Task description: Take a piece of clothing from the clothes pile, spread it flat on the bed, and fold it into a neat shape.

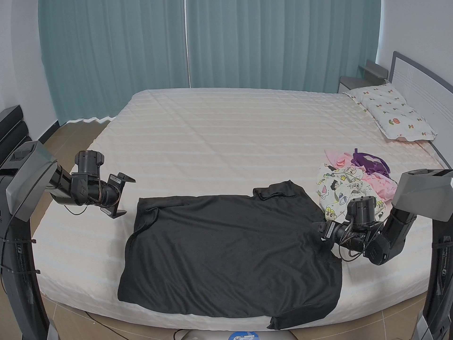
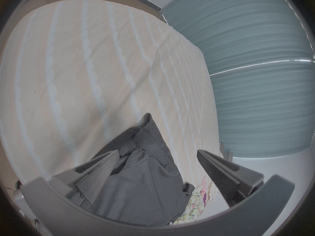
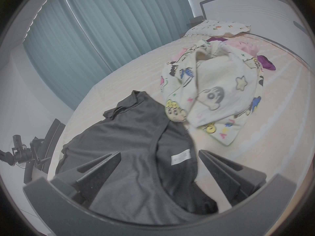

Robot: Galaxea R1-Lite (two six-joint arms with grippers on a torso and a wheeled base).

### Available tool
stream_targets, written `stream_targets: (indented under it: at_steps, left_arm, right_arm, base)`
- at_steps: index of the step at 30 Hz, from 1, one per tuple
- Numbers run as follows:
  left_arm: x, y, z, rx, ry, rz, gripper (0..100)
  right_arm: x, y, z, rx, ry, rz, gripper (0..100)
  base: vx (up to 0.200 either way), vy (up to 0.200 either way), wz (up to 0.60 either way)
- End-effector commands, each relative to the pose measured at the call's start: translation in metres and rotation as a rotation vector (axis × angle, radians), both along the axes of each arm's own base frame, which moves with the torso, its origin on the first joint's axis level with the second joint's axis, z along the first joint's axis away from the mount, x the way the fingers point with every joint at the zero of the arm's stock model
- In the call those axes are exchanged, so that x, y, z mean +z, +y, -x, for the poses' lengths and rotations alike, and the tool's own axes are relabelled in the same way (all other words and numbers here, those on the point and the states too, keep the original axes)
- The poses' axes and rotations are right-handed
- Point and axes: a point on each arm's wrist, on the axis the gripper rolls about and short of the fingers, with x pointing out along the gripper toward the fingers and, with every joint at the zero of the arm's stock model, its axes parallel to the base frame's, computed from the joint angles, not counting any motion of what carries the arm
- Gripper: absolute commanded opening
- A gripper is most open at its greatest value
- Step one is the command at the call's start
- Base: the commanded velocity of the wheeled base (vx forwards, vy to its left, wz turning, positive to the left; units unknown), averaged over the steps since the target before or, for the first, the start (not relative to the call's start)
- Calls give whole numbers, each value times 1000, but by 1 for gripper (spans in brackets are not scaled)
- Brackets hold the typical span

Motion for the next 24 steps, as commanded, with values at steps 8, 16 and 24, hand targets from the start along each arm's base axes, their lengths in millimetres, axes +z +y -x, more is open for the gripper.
stream_targets:
  at_steps: [8,16,24]
  left_arm:
    - [-5,-3,11,-12,13,6,100]
    - [-7,-4,14,-12,9,7,100]
    - [-9,-6,16,-10,15,-1,100]
  right_arm:
    - [21,12,-29,-20,-112,-83,100]
    - [20,21,-76,-127,-55,-231,100]
    - [10,29,-116,-198,16,-305,100]
  base:
    - [0,75,0]
    - [0,0,0]
    - [0,0,0]
